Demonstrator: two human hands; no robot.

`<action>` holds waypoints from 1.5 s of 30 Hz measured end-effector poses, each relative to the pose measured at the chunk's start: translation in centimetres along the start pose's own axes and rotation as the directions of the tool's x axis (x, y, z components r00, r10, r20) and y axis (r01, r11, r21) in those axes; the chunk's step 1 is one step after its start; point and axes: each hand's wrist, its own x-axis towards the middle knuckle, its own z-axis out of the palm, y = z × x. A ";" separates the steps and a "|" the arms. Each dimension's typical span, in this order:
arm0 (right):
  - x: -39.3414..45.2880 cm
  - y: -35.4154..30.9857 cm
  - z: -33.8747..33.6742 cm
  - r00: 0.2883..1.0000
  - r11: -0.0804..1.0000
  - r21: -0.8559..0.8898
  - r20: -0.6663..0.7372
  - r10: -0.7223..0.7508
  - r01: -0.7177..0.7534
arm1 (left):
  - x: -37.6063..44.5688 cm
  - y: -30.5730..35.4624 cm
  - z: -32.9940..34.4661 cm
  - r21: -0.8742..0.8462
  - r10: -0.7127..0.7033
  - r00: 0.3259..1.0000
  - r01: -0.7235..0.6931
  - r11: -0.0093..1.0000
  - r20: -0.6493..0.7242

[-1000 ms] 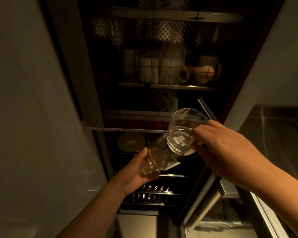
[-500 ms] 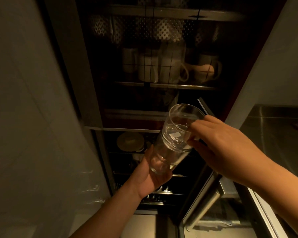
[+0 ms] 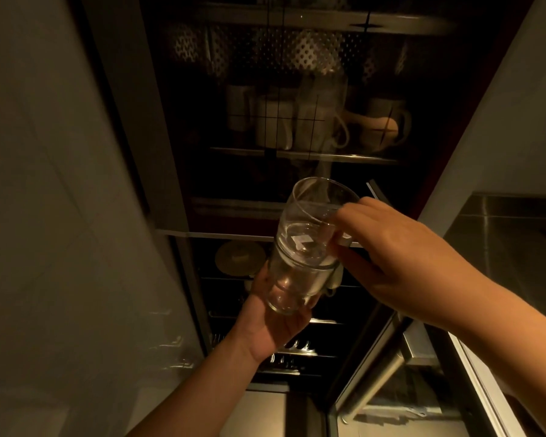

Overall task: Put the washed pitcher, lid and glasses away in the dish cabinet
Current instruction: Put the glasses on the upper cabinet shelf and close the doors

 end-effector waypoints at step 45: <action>12.0 -0.7 20.7 0.489 -0.851 0.505 0.711 0.506 0.145 | -10.9 7.8 -1.3 -0.074 0.395 0.892 -0.419 0.905 -0.220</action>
